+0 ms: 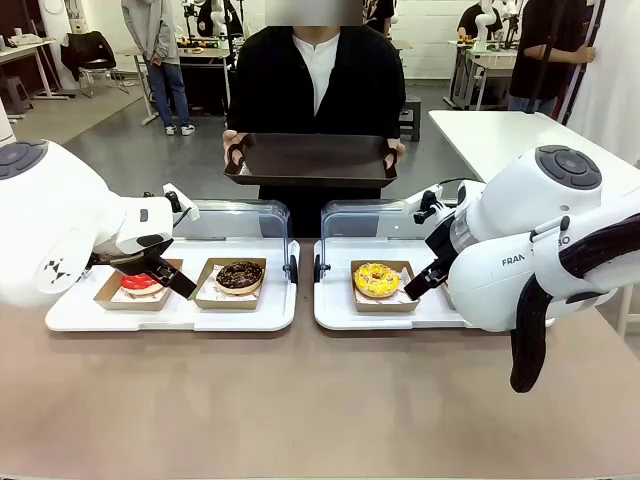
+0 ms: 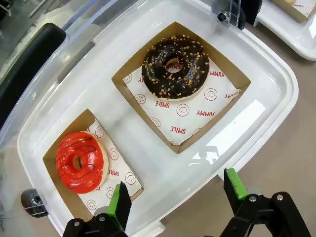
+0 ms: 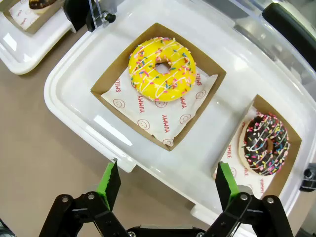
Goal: Provide the desired donut to the person.
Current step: Pick up and lift the Paper togo box containing the Donut pointed at by the person.
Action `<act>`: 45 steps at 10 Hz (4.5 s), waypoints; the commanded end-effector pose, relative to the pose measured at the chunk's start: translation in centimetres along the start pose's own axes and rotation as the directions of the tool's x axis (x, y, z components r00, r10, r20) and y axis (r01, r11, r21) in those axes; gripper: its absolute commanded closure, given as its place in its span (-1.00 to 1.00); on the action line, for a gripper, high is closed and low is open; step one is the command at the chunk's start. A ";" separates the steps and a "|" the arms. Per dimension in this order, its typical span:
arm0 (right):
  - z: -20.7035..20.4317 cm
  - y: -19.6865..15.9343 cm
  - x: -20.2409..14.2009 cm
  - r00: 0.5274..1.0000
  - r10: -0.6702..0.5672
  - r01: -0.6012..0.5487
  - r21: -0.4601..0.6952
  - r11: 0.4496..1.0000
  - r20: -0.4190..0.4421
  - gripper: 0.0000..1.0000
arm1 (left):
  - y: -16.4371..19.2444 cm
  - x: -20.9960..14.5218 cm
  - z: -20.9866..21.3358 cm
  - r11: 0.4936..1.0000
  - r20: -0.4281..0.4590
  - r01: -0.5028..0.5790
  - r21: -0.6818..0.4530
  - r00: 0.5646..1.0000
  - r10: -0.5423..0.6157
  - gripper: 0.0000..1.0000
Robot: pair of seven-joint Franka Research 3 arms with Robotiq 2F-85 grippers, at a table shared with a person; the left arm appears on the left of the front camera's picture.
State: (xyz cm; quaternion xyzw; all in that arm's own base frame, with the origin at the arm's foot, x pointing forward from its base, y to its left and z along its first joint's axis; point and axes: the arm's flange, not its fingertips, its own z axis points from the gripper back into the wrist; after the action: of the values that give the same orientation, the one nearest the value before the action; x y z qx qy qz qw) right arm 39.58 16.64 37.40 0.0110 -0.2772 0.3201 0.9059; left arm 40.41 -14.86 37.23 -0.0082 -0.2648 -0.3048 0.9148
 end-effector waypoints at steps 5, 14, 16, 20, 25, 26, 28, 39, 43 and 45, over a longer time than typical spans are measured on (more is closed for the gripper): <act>0.0 0.0 0.0 1.000 0.000 0.000 0.000 1.000 0.000 -1.00 | 0.0 0.0 0.0 1.000 0.000 0.000 0.000 1.000 0.000 -1.00; 17.9 -2.0 -4.2 0.965 0.202 -0.212 0.044 0.976 0.168 -1.00 | 5.7 -2.7 16.4 0.959 0.257 0.255 -0.125 0.942 -0.217 -1.00; 22.8 -1.8 -6.4 0.967 0.194 -0.201 0.028 0.979 0.167 -1.00 | 7.3 -5.1 19.9 0.954 0.293 0.272 -0.128 0.929 -0.226 -1.00; 25.1 -3.4 -1.7 0.965 0.182 -0.192 0.037 0.981 0.187 -1.00 | 8.4 -2.9 21.5 0.955 0.312 0.265 -0.130 0.926 -0.215 -1.00; 28.2 -7.6 -0.6 0.933 0.068 -0.191 0.328 0.925 0.352 -1.00 | 13.6 0.1 22.8 0.915 0.365 0.237 -0.327 0.925 -0.109 -1.00; 28.5 -10.4 -0.3 0.900 -0.004 -0.209 0.438 0.874 0.436 -1.00 | 16.1 1.6 22.9 0.865 0.396 0.241 -0.440 0.917 -0.054 -1.00; 28.9 -13.2 -0.4 0.843 -0.075 -0.278 0.552 0.786 0.532 -1.00 | 19.3 3.2 23.0 0.794 0.412 0.240 -0.558 0.911 0.014 -1.00; 26.9 -20.3 -5.0 0.698 -0.052 -0.436 0.481 0.761 0.714 -1.00 | 25.3 -3.5 22.2 0.599 0.708 0.543 -0.589 0.703 0.059 -1.00; 26.1 -20.4 -5.2 0.738 -0.005 -0.423 0.468 0.776 0.675 -1.00 | 24.5 -3.6 21.5 0.672 0.666 0.504 -0.542 0.746 -0.022 -1.00; 26.0 -20.2 -5.1 0.746 0.012 -0.442 0.481 0.757 0.666 -1.00 | 24.7 -4.1 21.4 0.678 0.647 0.498 -0.540 0.761 -0.044 -1.00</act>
State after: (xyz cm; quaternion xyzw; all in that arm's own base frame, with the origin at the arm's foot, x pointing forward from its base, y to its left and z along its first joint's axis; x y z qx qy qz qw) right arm 34.91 -7.56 59.93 0.3695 -0.4425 0.4684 0.6696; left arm 42.08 11.38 57.86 -0.4155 -0.4005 -0.4901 0.6532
